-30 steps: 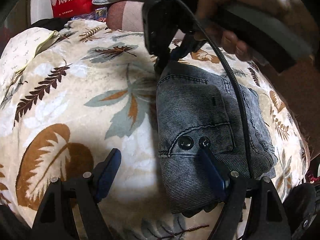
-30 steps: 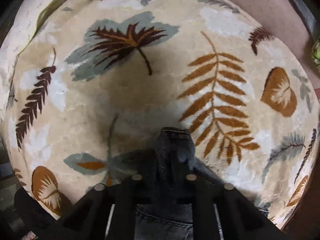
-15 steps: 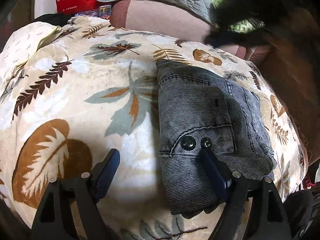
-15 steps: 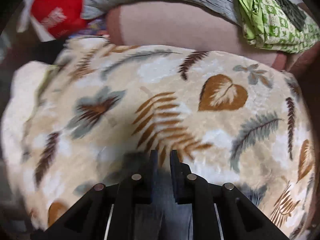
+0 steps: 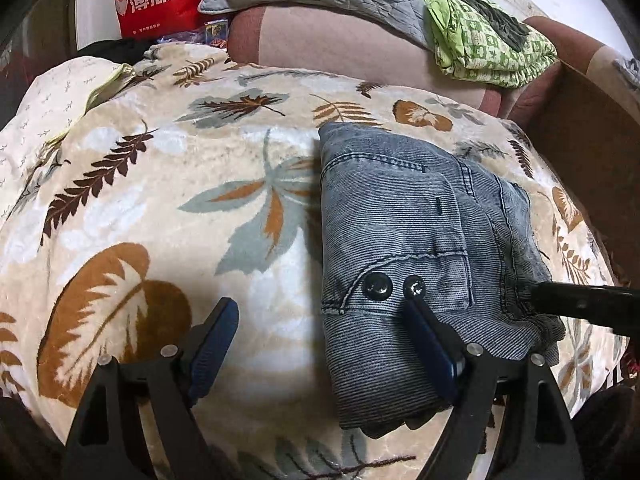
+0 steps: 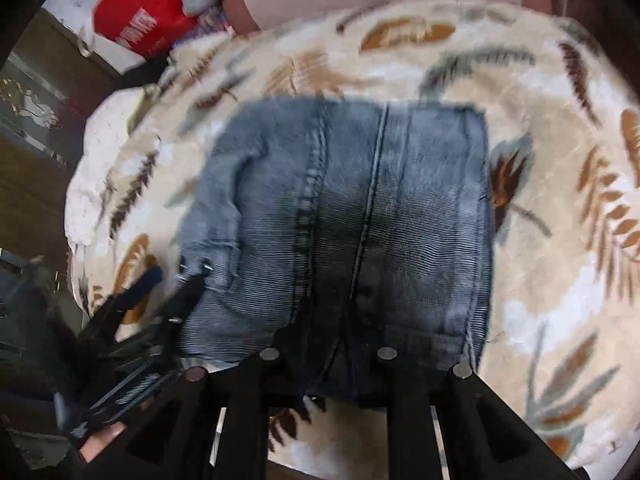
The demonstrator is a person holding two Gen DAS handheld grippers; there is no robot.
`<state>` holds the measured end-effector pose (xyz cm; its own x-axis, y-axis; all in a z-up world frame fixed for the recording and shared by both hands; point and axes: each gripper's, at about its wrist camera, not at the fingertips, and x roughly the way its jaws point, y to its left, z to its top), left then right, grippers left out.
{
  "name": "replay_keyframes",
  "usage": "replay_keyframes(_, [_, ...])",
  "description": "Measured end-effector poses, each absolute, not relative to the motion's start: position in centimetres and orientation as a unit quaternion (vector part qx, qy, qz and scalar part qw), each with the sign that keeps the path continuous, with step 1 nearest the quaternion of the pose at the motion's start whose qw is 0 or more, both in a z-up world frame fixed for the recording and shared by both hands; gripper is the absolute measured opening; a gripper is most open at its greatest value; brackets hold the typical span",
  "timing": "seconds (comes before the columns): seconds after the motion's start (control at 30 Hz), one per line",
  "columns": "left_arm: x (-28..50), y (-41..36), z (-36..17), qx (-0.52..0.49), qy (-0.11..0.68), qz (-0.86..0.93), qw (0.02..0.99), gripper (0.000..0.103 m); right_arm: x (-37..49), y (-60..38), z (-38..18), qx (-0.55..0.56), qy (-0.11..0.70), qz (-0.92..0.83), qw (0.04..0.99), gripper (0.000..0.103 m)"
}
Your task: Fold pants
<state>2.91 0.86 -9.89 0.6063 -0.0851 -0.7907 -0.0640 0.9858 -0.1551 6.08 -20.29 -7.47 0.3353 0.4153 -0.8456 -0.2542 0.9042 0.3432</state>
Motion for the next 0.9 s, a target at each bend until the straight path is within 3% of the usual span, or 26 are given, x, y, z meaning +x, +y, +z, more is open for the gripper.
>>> replay_keyframes(0.13, [3.0, 0.5, -9.9, -0.077, 0.448, -0.003, 0.891, 0.086, 5.3, -21.1, -11.1, 0.084, 0.564, 0.198, 0.798, 0.027])
replay_keyframes(0.37, [2.9, 0.6, -9.7, -0.073, 0.446, 0.000, 0.892, 0.086, 3.6, -23.0, -7.7, 0.133, 0.505, 0.199, 0.829, 0.028])
replay_keyframes(0.43, [2.9, 0.4, -9.6, -0.070, 0.448, -0.002, 0.892, 0.086, 4.1, -22.9, -10.5, 0.114, 0.547, 0.178, 0.810, 0.049])
replay_keyframes(0.67, [3.0, 0.6, -9.7, -0.071, 0.447, -0.002, 0.892, 0.086, 3.0, -23.0, -7.8, 0.114, 0.504, 0.190, 0.835, 0.049])
replay_keyframes(0.73, [3.0, 0.5, -9.6, -0.067, 0.447, -0.002, 0.892, 0.086, 3.5, -23.2, -9.3, 0.107, 0.524, 0.177, 0.826, 0.063])
replay_keyframes(0.8, [2.9, 0.4, -9.6, -0.060, 0.443, -0.002, 0.894, 0.086, 3.8, -23.2, -11.2, 0.120, 0.534, 0.179, 0.817, 0.063])
replay_keyframes(0.9, [3.1, 0.6, -9.6, -0.067, 0.448, -0.003, 0.891, 0.086, 3.1, -23.4, -9.7, 0.122, 0.528, 0.178, 0.821, 0.063])
